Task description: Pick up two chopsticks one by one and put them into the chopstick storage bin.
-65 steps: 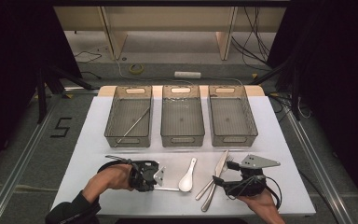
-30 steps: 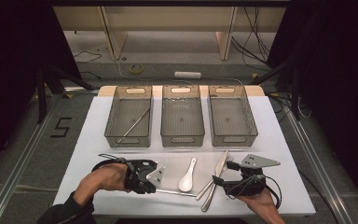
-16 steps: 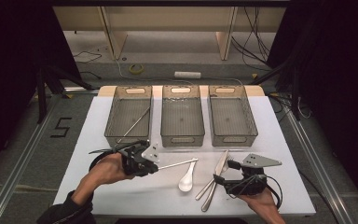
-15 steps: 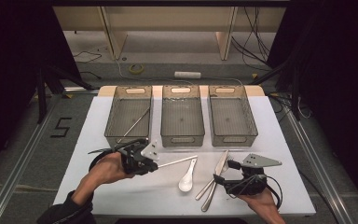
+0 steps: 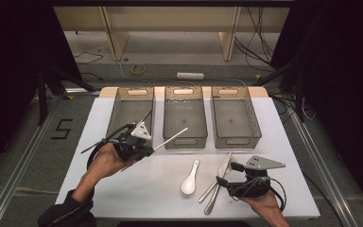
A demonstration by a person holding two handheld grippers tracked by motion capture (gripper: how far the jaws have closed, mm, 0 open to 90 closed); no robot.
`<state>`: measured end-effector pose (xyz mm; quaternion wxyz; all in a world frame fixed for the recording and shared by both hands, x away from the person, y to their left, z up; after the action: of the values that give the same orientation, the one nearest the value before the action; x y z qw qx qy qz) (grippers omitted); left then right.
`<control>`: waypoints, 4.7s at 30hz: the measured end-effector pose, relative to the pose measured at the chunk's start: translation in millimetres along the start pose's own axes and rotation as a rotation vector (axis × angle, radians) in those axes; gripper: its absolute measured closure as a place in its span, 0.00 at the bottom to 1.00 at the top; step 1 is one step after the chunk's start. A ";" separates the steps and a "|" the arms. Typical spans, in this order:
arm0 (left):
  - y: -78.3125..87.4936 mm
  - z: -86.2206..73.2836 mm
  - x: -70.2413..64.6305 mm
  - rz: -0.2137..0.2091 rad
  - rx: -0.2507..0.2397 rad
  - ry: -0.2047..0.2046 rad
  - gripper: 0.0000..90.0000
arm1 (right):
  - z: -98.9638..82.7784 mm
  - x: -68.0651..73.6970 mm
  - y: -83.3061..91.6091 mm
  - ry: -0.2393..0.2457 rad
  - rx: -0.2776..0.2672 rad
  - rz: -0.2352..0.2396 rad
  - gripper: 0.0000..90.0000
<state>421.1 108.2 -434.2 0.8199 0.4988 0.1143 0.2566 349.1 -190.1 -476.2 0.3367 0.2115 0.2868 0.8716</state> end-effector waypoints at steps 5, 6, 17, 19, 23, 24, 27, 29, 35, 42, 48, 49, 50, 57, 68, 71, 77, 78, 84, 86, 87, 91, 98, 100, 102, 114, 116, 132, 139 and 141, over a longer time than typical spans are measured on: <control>3.5 1.8 15.6 0.021 -0.020 0.058 0.95 | 0.2 0.0 0.5 -0.002 -0.001 0.000 0.24; 5.0 2.9 18.0 0.024 -0.029 0.068 0.95 | 0.2 0.0 0.5 -0.004 -0.001 0.000 0.24; 14.8 3.2 56.0 0.059 -0.085 0.209 0.95 | 0.2 0.1 -0.1 0.001 0.000 -0.001 0.24; 17.7 3.5 63.3 0.066 -0.095 0.230 0.95 | 0.1 0.0 -0.9 -0.002 0.001 -0.001 0.24; 21.0 3.9 78.2 0.079 -0.111 0.278 0.95 | -0.1 1.3 -1.5 0.002 0.004 0.002 0.24; 21.1 4.0 82.1 0.082 -0.115 0.285 0.95 | 0.0 1.7 -1.7 0.002 0.003 0.003 0.24; 21.0 4.1 94.3 0.107 -0.121 0.322 0.95 | -0.1 1.8 -1.8 0.003 0.005 0.003 0.24; 21.2 3.5 102.9 0.111 -0.125 0.347 0.95 | -0.1 2.0 -1.8 0.003 0.006 0.005 0.24; 19.9 1.7 124.7 0.128 -0.125 0.403 0.95 | 0.0 2.8 -2.5 0.009 0.006 0.006 0.24; 13.4 6.6 140.5 0.130 -0.119 0.440 0.95 | -0.1 3.1 -2.7 0.010 0.008 0.006 0.24; 9.3 9.9 153.8 0.149 -0.127 0.465 0.95 | -0.2 3.4 -3.0 0.011 0.009 0.008 0.24; 8.9 9.8 155.6 0.151 -0.127 0.466 0.95 | -0.2 3.7 -3.0 0.011 0.008 0.010 0.24; 8.4 9.9 157.3 0.155 -0.129 0.469 0.95 | -0.3 3.9 -3.0 0.013 0.010 0.010 0.24; 5.4 5.1 166.3 0.180 -0.152 0.490 0.95 | -0.5 4.7 -3.3 0.014 0.013 0.012 0.24; -12.3 -12.2 169.0 0.178 -0.164 0.538 0.95 | -0.7 6.0 -4.0 0.018 0.014 0.013 0.24; -15.1 -15.0 169.2 0.183 -0.169 0.543 0.95 | -0.7 5.9 -3.9 0.019 0.014 0.012 0.24; -20.6 -20.4 168.4 0.179 -0.168 0.555 0.95 | -1.0 6.3 -4.0 0.022 0.017 0.013 0.24; -21.6 -21.3 168.0 0.177 -0.169 0.554 0.95 | -1.0 6.3 -3.9 0.022 0.018 0.013 0.24; -30.6 -29.0 165.8 0.175 -0.154 0.561 0.95 | -1.1 6.8 -4.4 0.025 0.018 0.013 0.24; -34.7 -31.9 165.1 0.171 -0.155 0.566 0.95 | -1.1 6.9 -4.3 0.025 0.018 0.012 0.24; -35.5 -33.2 165.2 0.174 -0.147 0.563 0.95 | -1.1 6.8 -4.3 0.026 0.019 0.012 0.24; -38.8 -35.6 165.8 0.174 -0.153 0.575 0.94 | -1.0 6.8 -4.0 0.025 0.018 0.013 0.24; -38.0 -33.7 165.2 0.172 -0.162 0.597 0.76 | -1.1 7.0 -4.0 0.026 0.018 0.012 0.24; -36.0 -31.7 163.1 0.172 -0.165 0.604 0.66 | -1.0 7.1 -3.7 0.027 0.017 0.012 0.24; -34.4 -29.8 158.4 0.161 -0.172 0.607 0.58 | -0.9 6.9 -3.5 0.025 0.016 0.012 0.24; -22.3 -19.4 116.7 0.059 -0.199 0.572 0.30 | -0.1 7.4 -1.0 0.028 0.007 0.006 0.24; -22.8 -15.2 107.0 0.046 -0.192 0.551 0.28 | -0.2 7.9 -0.3 0.029 0.006 0.007 0.24; -21.6 -4.7 46.0 -0.008 -0.216 0.448 0.24 | -0.5 7.6 -0.4 0.028 0.009 0.004 0.24; -22.4 -7.2 28.6 -0.038 -0.253 0.456 0.21 | -1.1 6.0 0.0 0.025 0.006 0.000 0.24; -22.5 -5.6 23.0 -0.049 -0.264 0.454 0.20 | -1.2 5.2 0.4 0.026 0.004 -0.001 0.24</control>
<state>444.9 116.5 -455.0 0.8374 0.3142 0.2728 0.3545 344.6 -187.1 -475.9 0.3329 0.2009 0.2930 0.8735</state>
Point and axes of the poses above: each handheld gripper's, and its own axes: y roughly backward along the jaws, z roughly out of its top, x roughly to its left, the point moved 7 cm from there along -y, roughly forward along the jaws, and after that the axes turned 8 degrees about x, right-handed, at the moved point
